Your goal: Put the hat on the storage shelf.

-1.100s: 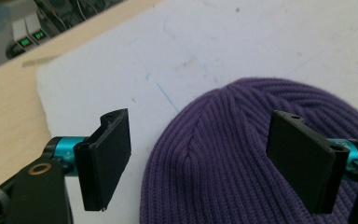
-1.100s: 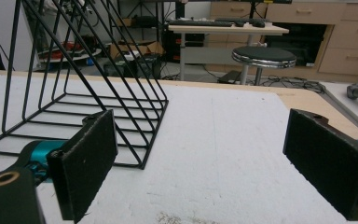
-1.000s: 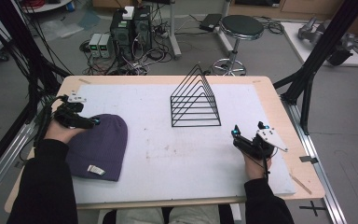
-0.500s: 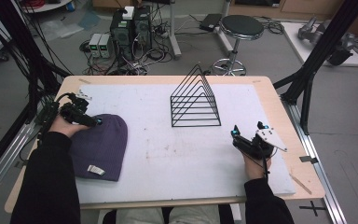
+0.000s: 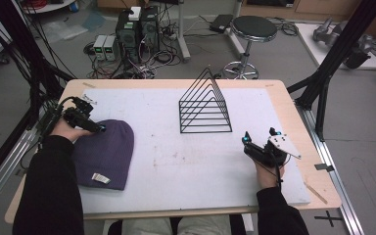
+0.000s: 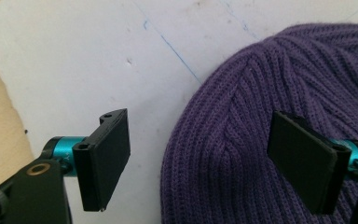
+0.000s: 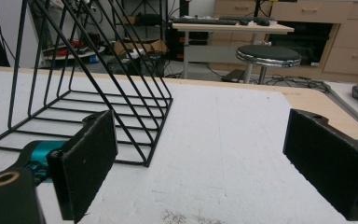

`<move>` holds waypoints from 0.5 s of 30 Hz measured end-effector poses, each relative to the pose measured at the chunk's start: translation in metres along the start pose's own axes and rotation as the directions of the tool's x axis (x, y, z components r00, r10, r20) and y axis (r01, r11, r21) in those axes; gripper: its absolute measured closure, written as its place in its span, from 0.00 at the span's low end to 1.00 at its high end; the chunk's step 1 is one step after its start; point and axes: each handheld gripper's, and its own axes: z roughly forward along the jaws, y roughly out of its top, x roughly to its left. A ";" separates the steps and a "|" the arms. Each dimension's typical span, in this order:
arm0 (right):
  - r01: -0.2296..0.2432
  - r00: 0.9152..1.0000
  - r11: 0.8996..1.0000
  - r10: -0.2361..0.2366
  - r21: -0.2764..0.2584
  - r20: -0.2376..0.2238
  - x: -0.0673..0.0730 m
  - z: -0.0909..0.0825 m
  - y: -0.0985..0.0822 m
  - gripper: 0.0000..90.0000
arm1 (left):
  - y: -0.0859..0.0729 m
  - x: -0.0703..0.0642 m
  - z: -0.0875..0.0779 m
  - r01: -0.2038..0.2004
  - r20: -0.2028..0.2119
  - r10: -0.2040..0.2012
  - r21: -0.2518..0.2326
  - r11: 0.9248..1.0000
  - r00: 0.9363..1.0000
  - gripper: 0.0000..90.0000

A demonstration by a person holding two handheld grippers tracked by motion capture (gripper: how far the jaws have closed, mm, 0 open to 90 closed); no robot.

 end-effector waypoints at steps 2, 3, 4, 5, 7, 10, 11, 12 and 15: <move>0.002 1.000 1.000 -0.002 -0.001 0.000 0.000 0.000 0.000 0.10 | 0.000 -0.001 0.003 -0.004 0.013 0.004 0.003 1.000 1.000 0.24; 0.002 1.000 1.000 -0.002 -0.002 0.000 0.000 0.000 0.000 0.10 | 0.000 -0.002 0.004 -0.006 0.018 0.006 0.009 1.000 1.000 0.24; 0.003 1.000 1.000 -0.003 -0.001 0.000 0.000 0.000 0.000 0.10 | 0.000 -0.003 0.006 -0.008 0.021 0.007 0.016 1.000 1.000 0.24; 0.002 1.000 1.000 -0.002 -0.003 0.000 0.000 0.000 0.000 0.10 | 0.000 -0.003 0.008 -0.012 0.025 0.011 0.026 1.000 1.000 0.23; 0.000 1.000 1.000 0.000 -0.001 0.001 0.000 0.000 0.000 0.10 | -0.001 -0.003 0.014 -0.009 0.040 0.006 0.060 0.998 0.999 0.23; 0.002 1.000 1.000 -0.002 0.002 0.003 0.000 0.000 0.000 0.10 | -0.003 -0.001 0.022 0.027 0.055 -0.032 0.097 0.995 0.998 0.20; 0.004 1.000 1.000 -0.004 0.002 0.004 0.000 0.000 0.000 0.10 | -0.003 0.000 0.023 0.034 0.057 -0.039 0.098 0.995 0.998 0.19; 0.004 1.000 1.000 -0.004 0.002 0.003 0.000 0.000 0.000 0.10 | -0.004 0.001 0.024 0.047 0.060 -0.053 0.101 0.994 0.997 0.18; 0.009 1.000 1.000 -0.009 0.008 0.001 0.000 0.000 0.000 0.10 | -0.006 0.003 0.026 0.070 0.075 -0.078 0.106 0.992 0.994 0.17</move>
